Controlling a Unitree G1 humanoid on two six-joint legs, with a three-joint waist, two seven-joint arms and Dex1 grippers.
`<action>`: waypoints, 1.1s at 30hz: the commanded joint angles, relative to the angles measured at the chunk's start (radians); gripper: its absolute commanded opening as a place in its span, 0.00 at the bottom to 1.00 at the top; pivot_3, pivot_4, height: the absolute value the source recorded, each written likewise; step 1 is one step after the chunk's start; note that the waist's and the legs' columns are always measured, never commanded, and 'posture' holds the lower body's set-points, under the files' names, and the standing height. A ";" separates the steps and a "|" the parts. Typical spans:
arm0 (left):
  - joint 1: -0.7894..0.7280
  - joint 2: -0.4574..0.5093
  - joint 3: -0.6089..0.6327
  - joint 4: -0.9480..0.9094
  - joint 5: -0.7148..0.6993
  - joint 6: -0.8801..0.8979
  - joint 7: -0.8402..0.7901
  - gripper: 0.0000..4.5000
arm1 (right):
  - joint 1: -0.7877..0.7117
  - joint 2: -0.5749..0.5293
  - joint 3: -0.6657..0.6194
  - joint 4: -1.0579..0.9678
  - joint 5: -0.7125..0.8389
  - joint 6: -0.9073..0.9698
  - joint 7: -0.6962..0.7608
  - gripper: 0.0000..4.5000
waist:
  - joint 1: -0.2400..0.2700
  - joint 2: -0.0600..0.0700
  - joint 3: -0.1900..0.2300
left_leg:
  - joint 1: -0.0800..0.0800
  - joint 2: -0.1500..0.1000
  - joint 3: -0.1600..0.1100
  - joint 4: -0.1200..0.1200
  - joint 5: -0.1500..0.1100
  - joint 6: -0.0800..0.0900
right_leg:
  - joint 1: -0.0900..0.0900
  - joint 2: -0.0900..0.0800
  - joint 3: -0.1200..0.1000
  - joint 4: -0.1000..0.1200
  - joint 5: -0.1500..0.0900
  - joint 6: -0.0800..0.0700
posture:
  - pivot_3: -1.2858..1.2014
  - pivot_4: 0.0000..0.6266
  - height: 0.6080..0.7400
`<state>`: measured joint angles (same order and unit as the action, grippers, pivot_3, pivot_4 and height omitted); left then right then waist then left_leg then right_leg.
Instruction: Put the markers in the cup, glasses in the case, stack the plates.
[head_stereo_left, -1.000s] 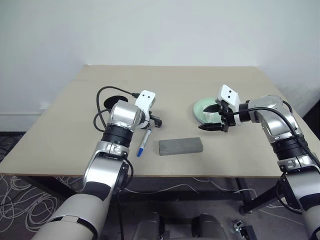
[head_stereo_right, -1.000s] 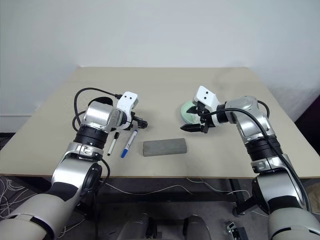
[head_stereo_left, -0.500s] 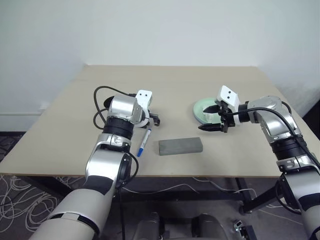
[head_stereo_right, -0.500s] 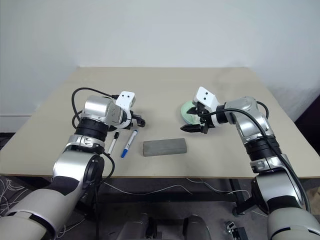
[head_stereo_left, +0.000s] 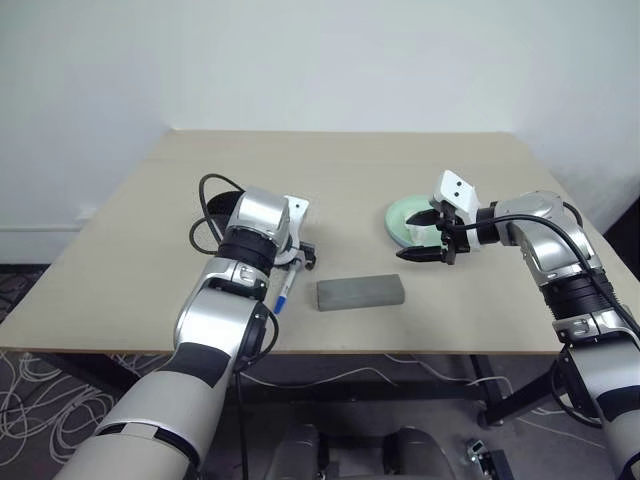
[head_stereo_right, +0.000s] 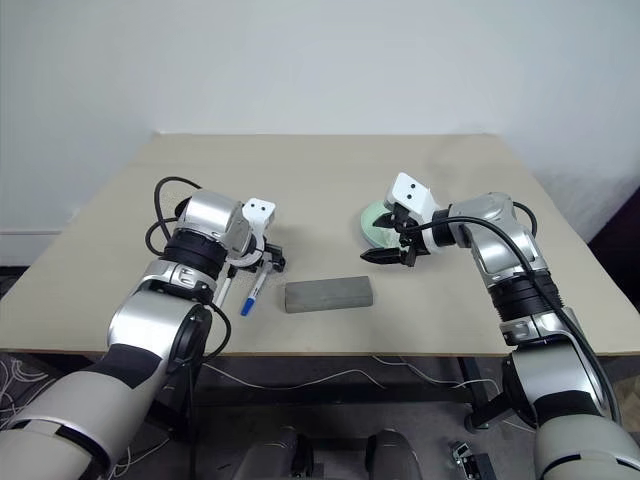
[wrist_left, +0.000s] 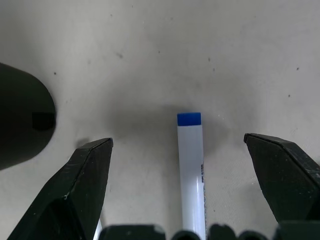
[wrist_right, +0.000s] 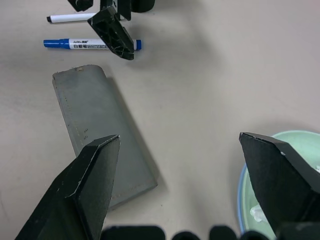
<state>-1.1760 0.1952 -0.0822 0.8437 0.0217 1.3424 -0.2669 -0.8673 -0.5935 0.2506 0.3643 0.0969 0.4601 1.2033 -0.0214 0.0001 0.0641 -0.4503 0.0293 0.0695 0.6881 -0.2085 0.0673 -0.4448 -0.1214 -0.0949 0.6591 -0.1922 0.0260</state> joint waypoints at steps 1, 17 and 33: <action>-0.028 -0.002 0.000 -0.009 -0.002 -0.003 0.010 1.00 | -0.030 -0.002 -0.019 -0.017 0.004 -0.014 0.000 0.92 | 0.000 0.000 0.000 | 0.000 0.000 0.000 0.000 0.000 0.000 | 0.000 0.000 0.000 0.000 0.000 0.000 | 0.52 0.00 0.70; -0.021 -0.008 0.012 0.005 -0.012 -0.008 0.006 0.48 | -0.025 -0.002 -0.018 -0.024 0.004 -0.016 -0.002 0.92 | 0.000 0.000 0.000 | 0.000 0.000 0.000 0.000 0.000 0.000 | 0.000 0.000 0.000 0.000 0.000 0.000 | 0.52 0.00 0.70; -0.006 -0.006 -0.036 -0.021 -0.006 -0.027 -0.022 0.04 | -0.026 -0.002 -0.017 -0.022 0.003 -0.017 0.000 0.92 | 0.000 0.000 0.000 | 0.000 0.000 0.000 0.000 0.000 0.000 | 0.000 0.000 0.000 0.000 0.000 0.000 | 0.52 0.00 0.70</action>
<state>-1.1751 0.1865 -0.1036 0.8603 0.0177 1.3318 -0.2740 -0.8673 -0.5936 0.2506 0.3642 0.0968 0.4551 1.2031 -0.0214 -0.0001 0.0641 -0.4502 0.0292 0.0696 0.6881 -0.2085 0.0673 -0.4446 -0.1217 -0.0949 0.6592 -0.1921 0.0261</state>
